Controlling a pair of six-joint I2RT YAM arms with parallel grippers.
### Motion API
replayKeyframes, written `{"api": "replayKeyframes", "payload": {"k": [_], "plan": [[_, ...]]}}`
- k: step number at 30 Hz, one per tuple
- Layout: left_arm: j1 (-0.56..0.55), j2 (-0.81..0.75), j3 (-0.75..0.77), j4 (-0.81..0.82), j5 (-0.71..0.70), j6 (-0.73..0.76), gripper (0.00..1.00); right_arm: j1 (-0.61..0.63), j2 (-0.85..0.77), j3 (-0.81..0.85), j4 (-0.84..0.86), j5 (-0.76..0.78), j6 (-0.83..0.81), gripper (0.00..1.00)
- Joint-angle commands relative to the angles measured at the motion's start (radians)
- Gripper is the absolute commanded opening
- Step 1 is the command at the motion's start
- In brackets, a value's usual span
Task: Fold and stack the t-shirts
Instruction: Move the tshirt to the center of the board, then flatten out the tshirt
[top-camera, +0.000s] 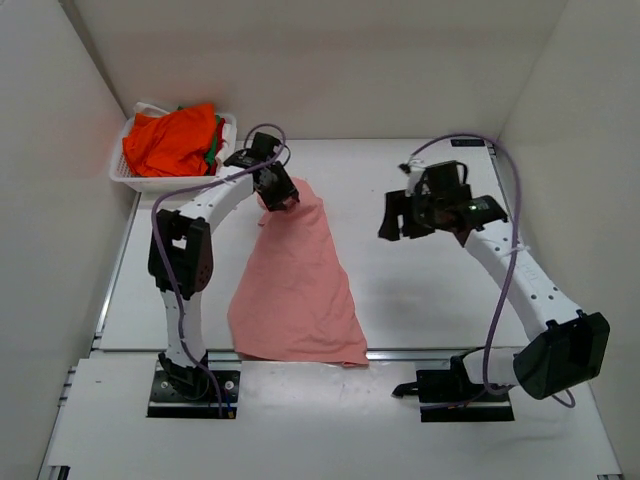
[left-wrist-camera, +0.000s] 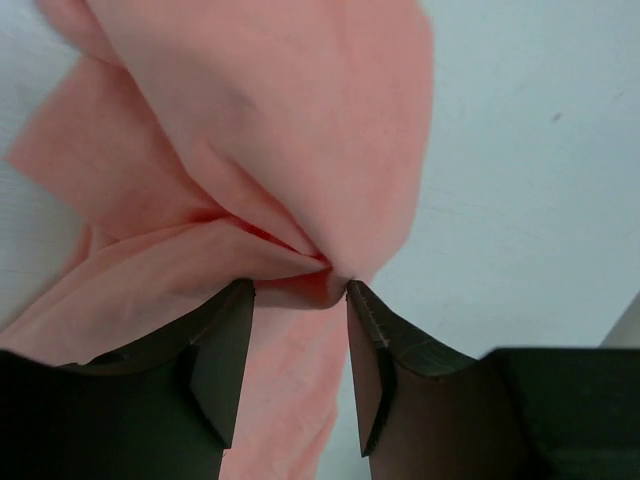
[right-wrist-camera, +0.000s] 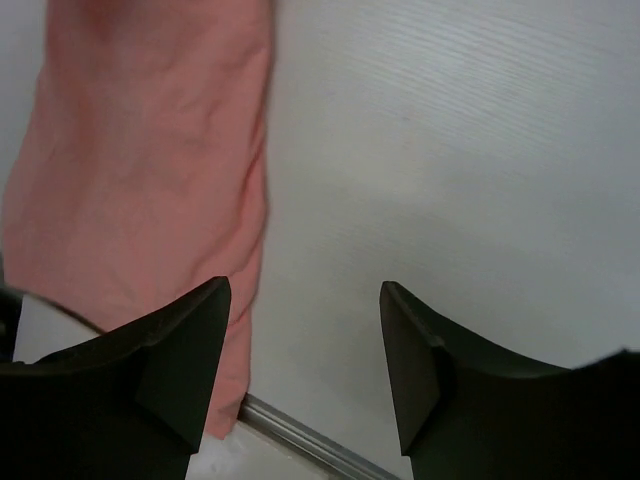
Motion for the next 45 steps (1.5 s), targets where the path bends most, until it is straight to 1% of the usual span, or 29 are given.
{"api": "replayKeyframes", "payload": {"k": [1,4,6,9,10,11,13,14,16,18,21,22,23,24,25,26,27,28,30,31,32,33,36,38,41,42,43,44,45], "plan": [[0.087,-0.147,0.108,-0.016,-0.015,-0.006,0.54,0.203,0.014,0.006,0.048,-0.095,-0.036,0.59],[0.119,-0.184,0.062,-0.068,0.015,0.003,0.54,0.328,0.044,-0.061,0.075,-0.150,-0.024,0.66],[0.124,-0.232,-0.028,-0.107,0.008,0.014,0.54,0.350,0.066,-0.111,0.107,-0.193,-0.021,0.74],[0.104,-0.357,-0.264,-0.113,-0.049,0.028,0.57,0.367,0.087,-0.191,0.153,-0.205,-0.018,0.78],[0.096,-0.420,-0.295,-0.123,-0.054,0.037,0.58,0.364,0.098,-0.207,0.166,-0.207,-0.015,0.79],[0.092,-0.481,-0.374,-0.139,-0.085,0.034,0.60,0.367,0.113,-0.228,0.173,-0.217,-0.015,0.80],[0.090,-0.564,-0.490,-0.166,-0.126,0.043,0.69,0.397,0.140,-0.242,0.186,-0.222,-0.019,0.84],[0.098,-0.606,-0.568,-0.185,-0.123,0.054,0.69,0.413,0.164,-0.241,0.186,-0.228,-0.028,0.85],[0.112,-0.669,-0.712,-0.197,-0.115,0.062,0.72,0.461,0.248,-0.230,0.178,-0.231,-0.030,0.93],[0.118,-0.721,-0.784,-0.194,-0.152,0.051,0.73,0.494,0.310,-0.212,0.164,-0.227,-0.041,0.95],[0.095,-0.709,-0.835,-0.165,-0.150,0.057,0.74,0.503,0.403,-0.187,0.109,-0.185,-0.041,0.95],[0.074,-0.683,-0.835,-0.162,-0.152,0.074,0.74,0.497,0.416,-0.188,0.106,-0.156,-0.036,0.93],[0.064,-0.668,-0.831,-0.162,-0.182,0.080,0.74,0.479,0.414,-0.192,0.101,-0.155,-0.023,0.86],[0.041,-0.637,-0.831,-0.156,-0.204,0.089,0.74,0.447,0.423,-0.190,0.109,-0.147,-0.013,0.55],[0.031,-0.617,-0.831,-0.141,-0.204,0.100,0.74,0.436,0.424,-0.196,0.103,-0.132,-0.009,0.40],[0.024,-0.596,-0.834,-0.118,-0.190,0.099,0.74,0.417,0.425,-0.186,0.086,-0.121,-0.007,0.15],[0.021,-0.588,-0.841,-0.102,-0.166,0.103,0.72,0.402,0.427,-0.169,0.071,-0.086,-0.009,0.00],[0.021,-0.572,-0.835,-0.085,-0.150,0.097,0.67,0.397,0.431,-0.153,0.052,-0.063,-0.010,0.00],[0.021,-0.550,-0.812,-0.079,-0.144,0.088,0.27,0.375,0.434,-0.123,0.022,0.021,-0.001,0.00],[0.003,-0.537,-0.789,-0.090,-0.137,0.101,0.20,0.342,0.430,-0.097,0.012,0.045,-0.004,0.00],[-0.005,-0.522,-0.762,-0.087,-0.132,0.100,0.07,0.324,0.421,-0.072,-0.001,0.075,-0.004,0.00],[-0.015,-0.520,-0.750,-0.091,-0.124,0.102,0.00,0.271,0.419,-0.064,-0.002,0.091,-0.004,0.00],[-0.031,-0.519,-0.693,-0.078,-0.055,0.097,0.00,0.134,0.446,0.002,0.003,0.126,-0.028,0.00],[-0.037,-0.528,-0.668,-0.053,0.030,0.085,0.00,0.057,0.488,0.095,-0.008,0.157,-0.050,0.00],[-0.042,-0.496,-0.572,-0.051,0.078,0.068,0.00,0.019,0.528,0.187,-0.054,0.143,-0.064,0.00],[-0.046,-0.480,-0.517,-0.070,0.080,0.075,0.00,0.032,0.502,0.181,-0.051,0.097,-0.067,0.02],[-0.036,-0.459,-0.487,-0.112,0.072,0.086,0.00,0.049,0.477,0.151,-0.041,0.065,-0.056,0.17],[-0.020,-0.460,-0.483,-0.136,0.069,0.092,0.00,0.087,0.460,0.105,-0.035,0.051,-0.049,0.24],[-0.002,-0.474,-0.501,-0.139,0.062,0.098,0.08,0.118,0.425,0.073,-0.022,0.039,-0.045,0.35]]}}
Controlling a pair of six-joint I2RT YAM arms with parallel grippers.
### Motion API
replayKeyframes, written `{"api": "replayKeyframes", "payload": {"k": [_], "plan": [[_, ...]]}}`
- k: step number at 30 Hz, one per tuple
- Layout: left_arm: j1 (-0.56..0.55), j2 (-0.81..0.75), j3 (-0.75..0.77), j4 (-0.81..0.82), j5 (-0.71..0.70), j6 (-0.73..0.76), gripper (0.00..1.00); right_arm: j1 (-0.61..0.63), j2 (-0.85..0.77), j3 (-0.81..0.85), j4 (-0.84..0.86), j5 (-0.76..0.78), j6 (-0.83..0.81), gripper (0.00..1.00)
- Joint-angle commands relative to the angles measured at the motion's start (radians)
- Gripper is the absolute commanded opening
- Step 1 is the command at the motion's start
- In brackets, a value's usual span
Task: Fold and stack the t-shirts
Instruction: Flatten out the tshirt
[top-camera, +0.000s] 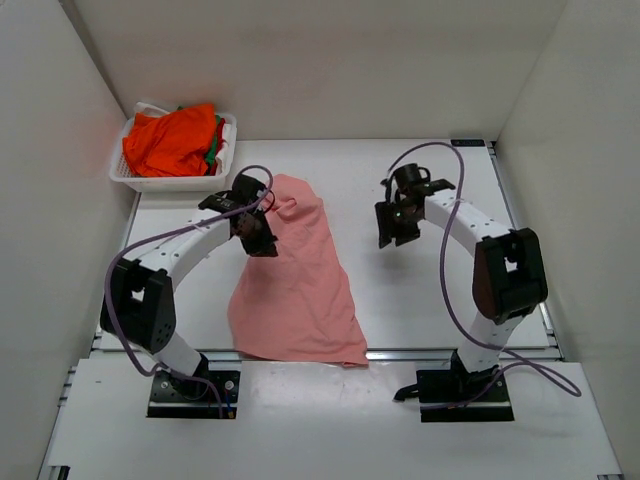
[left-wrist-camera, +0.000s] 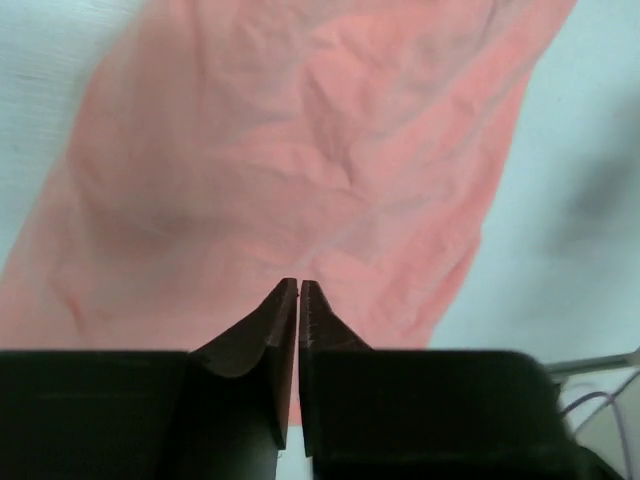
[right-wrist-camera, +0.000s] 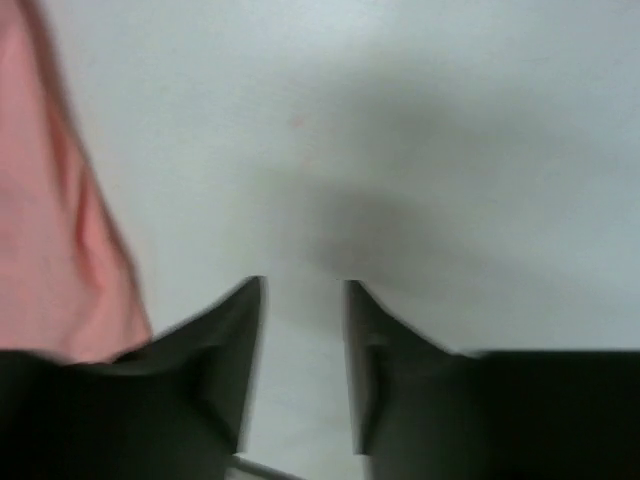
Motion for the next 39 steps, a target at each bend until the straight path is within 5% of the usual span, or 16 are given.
{"api": "replayKeyframes", "payload": {"k": [1,4,7,13,15,16,18,19,20,21,26,31,32,35,37,39], "plan": [[0.052,-0.033,-0.010,-0.057,0.010,0.010,0.20,0.168,-0.109,-0.113,-0.020,-0.064,0.004,0.48],[0.121,-0.142,-0.165,-0.042,-0.050,0.022,0.56,0.332,-0.178,-0.259,0.052,-0.094,0.063,0.70],[0.154,-0.201,-0.280,-0.009,-0.108,0.025,0.80,0.446,-0.221,-0.377,0.136,-0.120,0.130,0.79],[0.041,-0.098,-0.372,0.058,-0.239,0.023,0.89,0.567,-0.119,-0.413,0.197,-0.127,0.166,0.92],[0.018,-0.040,-0.373,0.069,-0.177,0.023,0.86,0.602,-0.067,-0.375,0.160,-0.088,0.135,0.86],[-0.006,0.007,-0.357,0.066,-0.156,0.019,0.83,0.607,-0.043,-0.349,0.138,-0.062,0.126,0.66],[-0.042,0.057,-0.336,0.072,-0.109,0.019,0.68,0.600,-0.019,-0.312,0.114,-0.004,0.120,0.00],[-0.065,0.080,-0.324,0.070,-0.104,0.011,0.51,0.587,-0.010,-0.293,0.100,0.016,0.126,0.00],[-0.092,0.087,-0.298,0.058,-0.110,0.010,0.20,0.577,-0.008,-0.287,0.085,0.083,0.121,0.00],[-0.095,0.085,-0.281,0.055,-0.121,0.001,0.01,0.549,-0.017,-0.267,0.071,0.151,0.121,0.00],[-0.076,0.043,-0.203,0.136,-0.148,-0.009,0.00,0.280,0.006,-0.171,0.080,0.309,0.103,0.00],[-0.062,0.144,0.055,0.185,-0.066,-0.027,0.00,0.031,0.176,0.071,0.065,0.317,0.054,0.00],[-0.066,0.178,0.086,0.196,-0.010,-0.021,0.07,-0.003,0.197,0.155,0.036,0.323,0.038,0.02],[-0.077,0.207,0.167,0.228,0.100,-0.049,0.70,-0.055,0.253,0.291,-0.026,0.390,0.044,0.32],[-0.082,0.174,0.148,0.251,0.108,-0.094,0.83,-0.059,0.186,0.285,-0.028,0.403,0.061,0.47],[-0.053,0.099,0.097,0.287,0.102,-0.128,0.85,-0.014,0.114,0.232,-0.002,0.416,0.060,0.56]]}}
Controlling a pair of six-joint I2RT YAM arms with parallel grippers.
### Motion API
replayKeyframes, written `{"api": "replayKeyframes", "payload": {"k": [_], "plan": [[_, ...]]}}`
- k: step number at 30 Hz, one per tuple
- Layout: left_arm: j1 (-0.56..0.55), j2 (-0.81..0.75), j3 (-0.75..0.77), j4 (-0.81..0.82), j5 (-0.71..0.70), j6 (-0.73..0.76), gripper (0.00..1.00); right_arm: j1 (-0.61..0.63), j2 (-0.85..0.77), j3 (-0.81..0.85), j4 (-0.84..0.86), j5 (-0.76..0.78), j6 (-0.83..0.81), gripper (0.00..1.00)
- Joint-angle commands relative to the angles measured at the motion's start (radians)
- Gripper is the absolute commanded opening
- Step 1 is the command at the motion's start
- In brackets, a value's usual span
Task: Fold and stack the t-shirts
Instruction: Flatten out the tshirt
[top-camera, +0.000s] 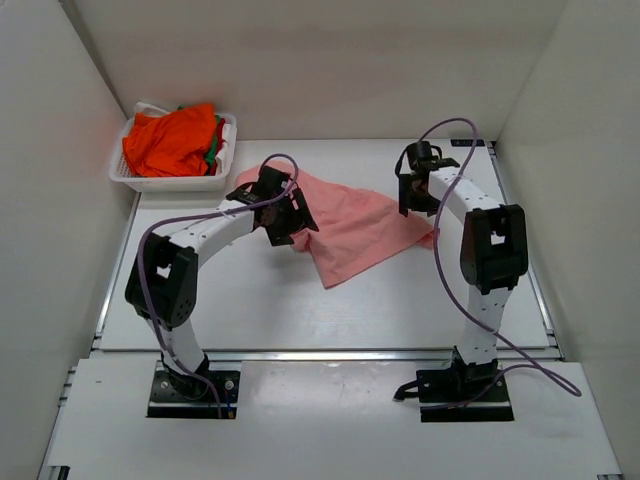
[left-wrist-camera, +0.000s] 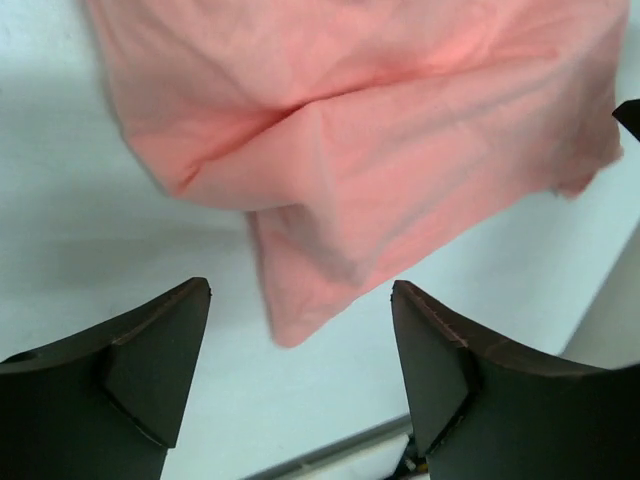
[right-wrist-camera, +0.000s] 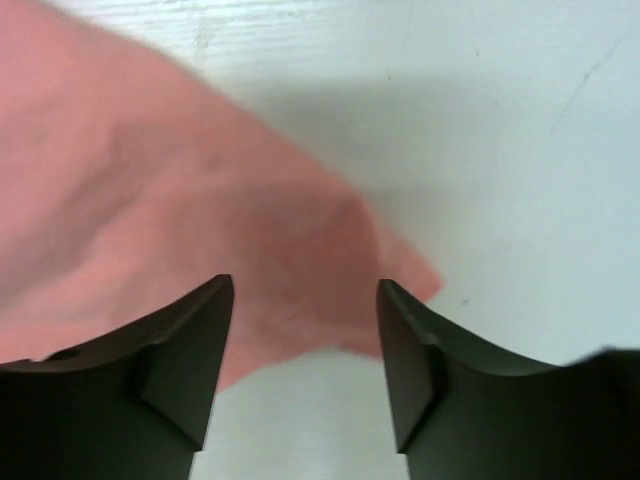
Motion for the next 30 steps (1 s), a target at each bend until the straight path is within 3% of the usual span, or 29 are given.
{"api": "replayKeyframes", "payload": {"k": [1,5,9,16,19,23,30], "plan": [[0.041,-0.143,-0.082,0.046,0.032,-0.070,0.85,0.083,-0.177,-0.048,-0.033,0.061,-0.016,0.59],[0.136,-0.252,-0.214,0.034,-0.054,-0.077,0.86,0.280,-0.288,-0.152,0.051,-0.026,-0.016,0.59],[0.233,-0.275,-0.262,0.003,-0.135,-0.040,0.85,0.463,-0.280,-0.247,0.177,-0.096,0.028,0.58],[0.282,-0.176,-0.221,0.109,-0.250,0.015,0.84,0.543,-0.219,-0.375,0.268,-0.123,0.105,0.56],[0.274,-0.069,-0.146,0.132,-0.301,0.038,0.83,0.588,-0.202,-0.404,0.248,-0.109,0.111,0.53],[0.230,0.140,0.062,0.078,-0.342,0.049,0.82,0.654,-0.200,-0.419,0.206,-0.075,0.133,0.51],[0.187,0.416,0.380,-0.043,-0.368,0.014,0.83,0.614,-0.395,-0.585,0.151,-0.089,0.131,0.55]]}}
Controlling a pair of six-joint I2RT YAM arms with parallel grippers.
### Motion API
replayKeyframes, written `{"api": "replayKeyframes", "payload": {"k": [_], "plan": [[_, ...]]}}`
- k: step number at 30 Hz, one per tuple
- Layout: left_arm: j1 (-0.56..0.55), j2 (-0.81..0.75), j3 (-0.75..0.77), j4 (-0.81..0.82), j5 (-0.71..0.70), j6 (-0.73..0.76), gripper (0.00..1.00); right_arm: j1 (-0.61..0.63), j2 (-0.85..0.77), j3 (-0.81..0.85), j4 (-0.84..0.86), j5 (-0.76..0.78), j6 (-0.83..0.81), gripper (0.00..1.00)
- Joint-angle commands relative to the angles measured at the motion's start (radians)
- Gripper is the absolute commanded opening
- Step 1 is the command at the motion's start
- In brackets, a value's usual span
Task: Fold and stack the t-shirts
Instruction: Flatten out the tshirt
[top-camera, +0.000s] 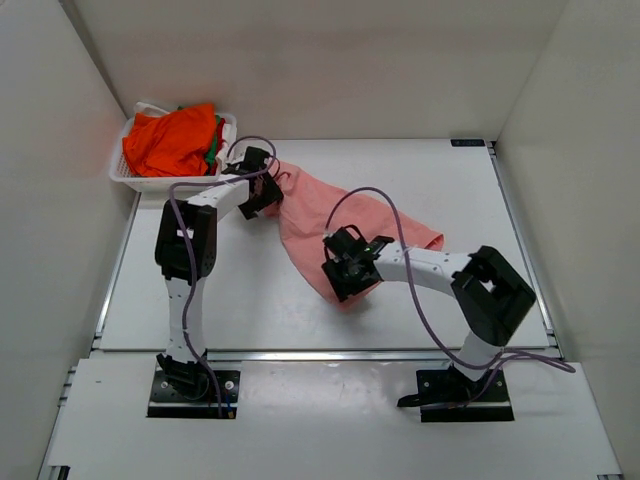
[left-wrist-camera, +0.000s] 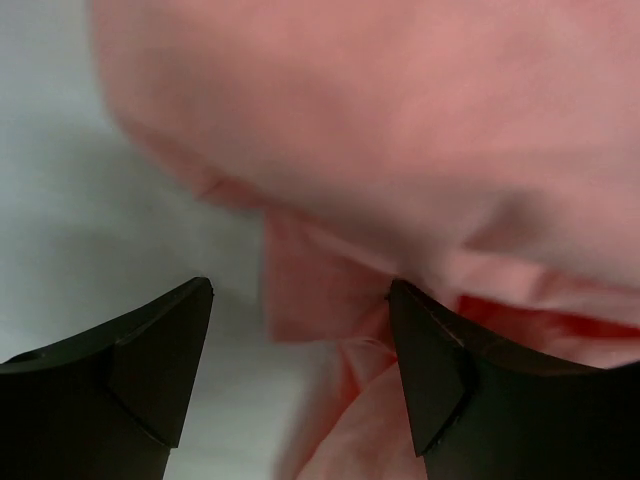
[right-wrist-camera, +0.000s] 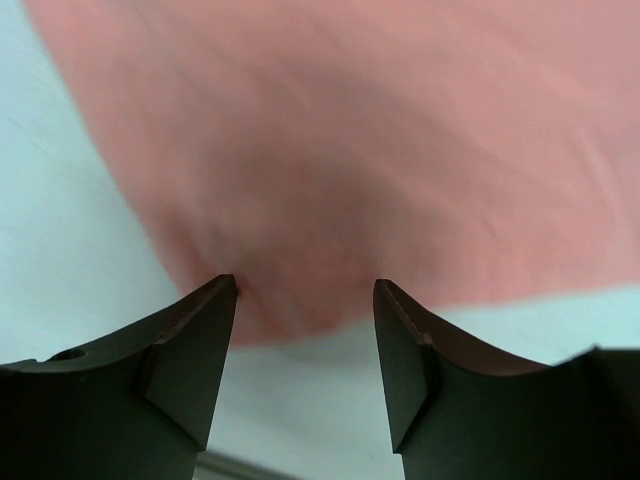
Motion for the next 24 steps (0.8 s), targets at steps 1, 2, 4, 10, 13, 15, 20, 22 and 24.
{"api": "replayKeyframes", "payload": {"k": [1,2,4,10,13,15,20,22,24], "plan": [[-0.023,0.062,0.161,-0.099,-0.038,-0.014,0.82,-0.053,-0.136,-0.072,-0.040,0.005,0.030,0.55],[-0.027,0.112,0.185,-0.144,-0.038,-0.016,0.81,-0.063,-0.148,-0.097,-0.054,0.004,0.023,0.56],[-0.046,0.186,0.283,-0.247,-0.057,-0.020,0.63,-0.081,-0.205,-0.123,-0.060,0.014,0.011,0.55],[-0.049,0.191,0.342,-0.329,-0.098,-0.009,0.00,-0.101,-0.280,-0.077,-0.088,0.006,-0.046,0.56],[-0.024,0.130,0.286,-0.306,-0.078,-0.002,0.00,-0.083,-0.271,-0.048,-0.062,-0.069,-0.068,0.56],[-0.008,0.077,0.243,-0.279,-0.049,-0.014,0.00,-0.057,-0.253,-0.055,-0.016,-0.113,-0.075,0.58],[0.017,-0.030,0.163,-0.257,0.020,-0.022,0.00,0.005,-0.152,-0.104,0.068,-0.192,-0.065,0.63],[0.019,-0.058,0.169,-0.271,0.037,-0.014,0.00,0.026,-0.103,-0.120,0.067,-0.229,-0.063,0.65],[0.028,-0.088,0.154,-0.266,0.076,-0.017,0.00,0.047,-0.052,-0.117,0.041,-0.230,-0.066,0.48]]}}
